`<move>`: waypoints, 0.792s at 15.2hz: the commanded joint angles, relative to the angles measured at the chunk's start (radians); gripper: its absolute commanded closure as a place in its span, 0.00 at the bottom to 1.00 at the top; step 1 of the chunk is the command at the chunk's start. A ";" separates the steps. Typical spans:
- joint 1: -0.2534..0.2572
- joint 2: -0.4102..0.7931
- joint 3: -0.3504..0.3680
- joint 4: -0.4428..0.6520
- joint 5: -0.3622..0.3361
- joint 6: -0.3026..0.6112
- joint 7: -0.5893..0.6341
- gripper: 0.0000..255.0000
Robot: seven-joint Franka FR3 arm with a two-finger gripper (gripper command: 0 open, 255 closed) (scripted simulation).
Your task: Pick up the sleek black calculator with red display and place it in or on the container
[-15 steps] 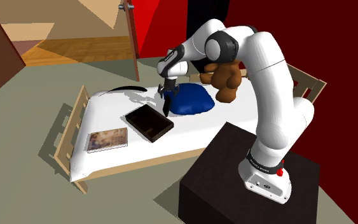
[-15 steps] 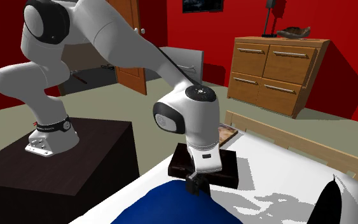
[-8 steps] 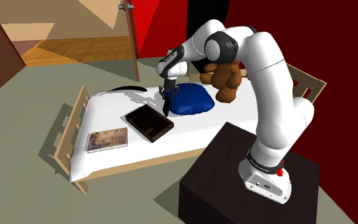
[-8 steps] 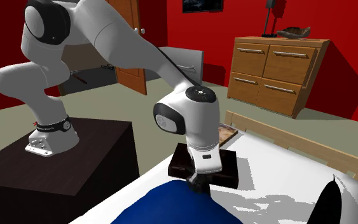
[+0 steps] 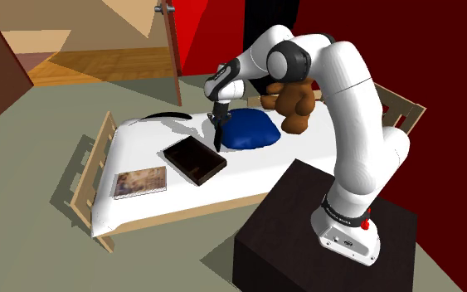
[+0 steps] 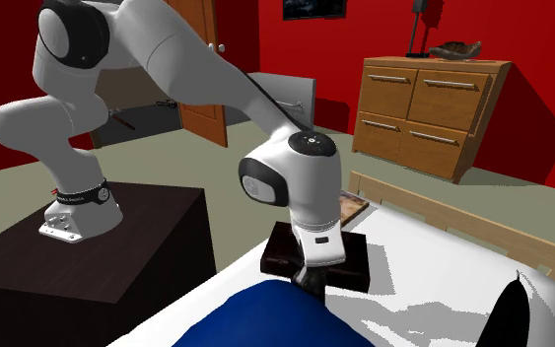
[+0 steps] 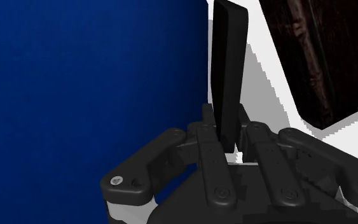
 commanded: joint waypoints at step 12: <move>0.006 -0.095 -0.018 -0.006 -0.021 -0.093 0.022 1.00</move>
